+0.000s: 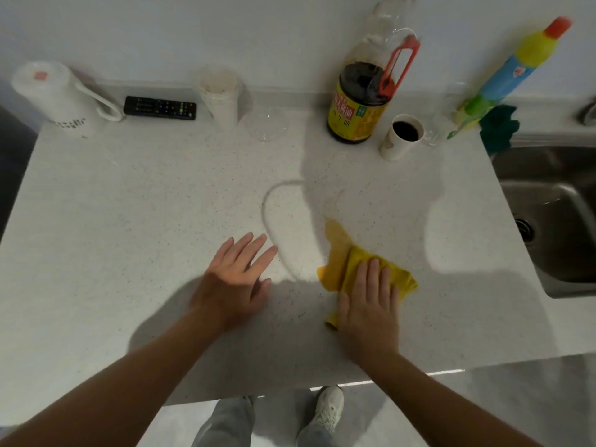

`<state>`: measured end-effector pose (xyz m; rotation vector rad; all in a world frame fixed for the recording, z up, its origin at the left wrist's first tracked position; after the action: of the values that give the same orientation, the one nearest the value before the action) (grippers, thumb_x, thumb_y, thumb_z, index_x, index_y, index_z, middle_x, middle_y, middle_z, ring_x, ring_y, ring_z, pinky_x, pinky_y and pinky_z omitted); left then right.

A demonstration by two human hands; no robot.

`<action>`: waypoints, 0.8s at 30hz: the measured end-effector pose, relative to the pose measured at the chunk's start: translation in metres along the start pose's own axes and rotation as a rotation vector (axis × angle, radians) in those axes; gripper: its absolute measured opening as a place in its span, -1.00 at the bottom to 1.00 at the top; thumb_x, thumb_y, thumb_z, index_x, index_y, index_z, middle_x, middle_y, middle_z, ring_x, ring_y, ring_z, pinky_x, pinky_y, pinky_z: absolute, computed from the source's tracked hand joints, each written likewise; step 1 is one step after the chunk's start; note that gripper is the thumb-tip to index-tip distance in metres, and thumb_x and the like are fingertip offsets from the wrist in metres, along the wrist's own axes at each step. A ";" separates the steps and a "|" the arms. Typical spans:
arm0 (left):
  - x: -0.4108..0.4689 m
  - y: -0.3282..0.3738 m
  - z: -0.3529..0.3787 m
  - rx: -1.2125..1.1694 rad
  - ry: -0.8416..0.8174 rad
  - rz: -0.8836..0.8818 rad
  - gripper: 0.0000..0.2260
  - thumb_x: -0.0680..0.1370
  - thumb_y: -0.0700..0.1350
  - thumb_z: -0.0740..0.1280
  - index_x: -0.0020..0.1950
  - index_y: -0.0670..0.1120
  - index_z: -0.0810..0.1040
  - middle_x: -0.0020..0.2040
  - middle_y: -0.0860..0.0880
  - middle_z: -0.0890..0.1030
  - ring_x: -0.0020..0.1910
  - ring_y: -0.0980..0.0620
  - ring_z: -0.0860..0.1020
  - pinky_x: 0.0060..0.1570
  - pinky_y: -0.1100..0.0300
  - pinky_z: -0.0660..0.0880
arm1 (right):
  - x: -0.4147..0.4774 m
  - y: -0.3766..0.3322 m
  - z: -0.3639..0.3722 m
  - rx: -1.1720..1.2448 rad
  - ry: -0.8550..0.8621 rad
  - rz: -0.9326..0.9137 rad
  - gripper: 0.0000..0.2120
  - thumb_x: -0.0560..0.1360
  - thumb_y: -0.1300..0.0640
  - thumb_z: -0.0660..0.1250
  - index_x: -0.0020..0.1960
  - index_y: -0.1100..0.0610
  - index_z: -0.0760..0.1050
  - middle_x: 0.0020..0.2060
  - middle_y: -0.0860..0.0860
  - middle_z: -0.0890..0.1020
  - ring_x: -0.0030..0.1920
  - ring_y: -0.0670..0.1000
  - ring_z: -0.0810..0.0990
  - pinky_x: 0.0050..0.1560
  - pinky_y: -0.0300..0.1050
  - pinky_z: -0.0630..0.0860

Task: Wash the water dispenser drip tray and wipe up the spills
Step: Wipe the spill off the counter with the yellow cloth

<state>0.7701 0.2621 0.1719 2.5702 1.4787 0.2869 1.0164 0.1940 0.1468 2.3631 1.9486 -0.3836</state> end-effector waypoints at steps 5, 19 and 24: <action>0.004 0.002 0.000 0.035 -0.028 -0.003 -0.48 0.55 0.03 0.33 0.48 -0.15 0.53 0.49 -0.25 0.50 0.49 -0.29 0.44 0.49 -0.28 0.33 | 0.070 -0.041 -0.013 0.173 0.063 0.245 -0.31 0.66 -0.13 0.00 0.65 0.26 0.02 0.64 0.24 0.09 0.63 0.29 0.03 0.58 0.31 -0.04; -0.001 -0.005 0.007 -0.014 -0.002 -0.007 -0.47 0.62 0.06 0.23 0.55 -0.16 0.45 0.55 -0.22 0.43 0.56 -0.24 0.37 0.55 -0.24 0.26 | 0.194 -0.034 -0.043 -0.228 -0.112 -0.552 -0.28 0.61 -0.26 -0.33 0.66 0.09 -0.29 0.66 0.08 -0.21 0.64 0.16 -0.23 0.62 0.24 -0.11; -0.001 -0.019 0.017 0.054 -0.164 -0.181 -0.30 0.61 0.27 0.07 0.66 -0.09 0.21 0.67 -0.16 0.22 0.66 -0.19 0.13 0.63 -0.21 0.01 | 0.158 -0.024 -0.038 -0.338 -0.115 -0.850 -0.33 0.68 -0.26 -0.24 0.65 0.04 -0.35 0.66 0.05 -0.22 0.64 0.12 -0.26 0.62 0.17 -0.16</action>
<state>0.7582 0.2695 0.1510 2.4103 1.6626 0.0124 1.0260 0.3583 0.1506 1.2046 2.6038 -0.1798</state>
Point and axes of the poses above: each hand's wrist, its own x-axis towards the middle knuckle, its own z-axis out of the palm, y = z × x, the point moved 7 cm from there along x, towards the middle knuckle
